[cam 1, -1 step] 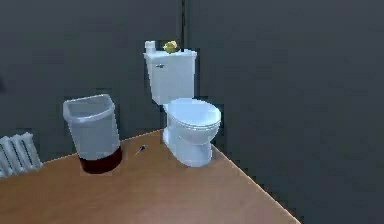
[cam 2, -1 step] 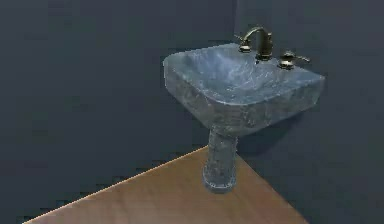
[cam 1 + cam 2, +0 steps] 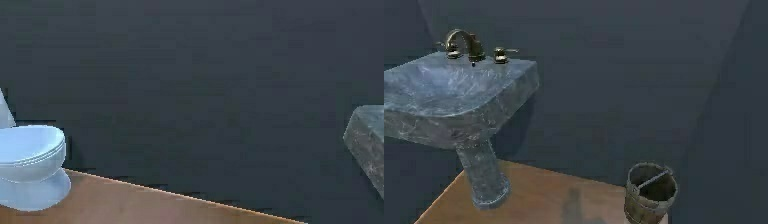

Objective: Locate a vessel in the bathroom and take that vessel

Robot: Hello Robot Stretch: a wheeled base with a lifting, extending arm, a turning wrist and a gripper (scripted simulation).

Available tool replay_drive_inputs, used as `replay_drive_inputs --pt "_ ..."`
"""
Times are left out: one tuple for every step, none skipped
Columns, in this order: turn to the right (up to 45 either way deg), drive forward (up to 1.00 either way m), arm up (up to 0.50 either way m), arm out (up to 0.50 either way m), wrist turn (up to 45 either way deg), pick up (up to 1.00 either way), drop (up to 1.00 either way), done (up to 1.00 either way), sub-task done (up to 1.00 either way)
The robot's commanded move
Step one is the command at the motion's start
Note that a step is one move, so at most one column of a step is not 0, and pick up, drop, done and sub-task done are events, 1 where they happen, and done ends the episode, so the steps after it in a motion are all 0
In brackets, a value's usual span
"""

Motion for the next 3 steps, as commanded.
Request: replay_drive_inputs --pt "45.0 0.00 0.00 0.00 0.0 0.00 0.00 0.00 0.00" --pt "45.0 0.00 0.00 0.00 0.0 0.00 0.00 0.00 0.00" --pt "12.0 0.00 0.00 0.00 0.0 0.00 0.00 0.00 0.00"
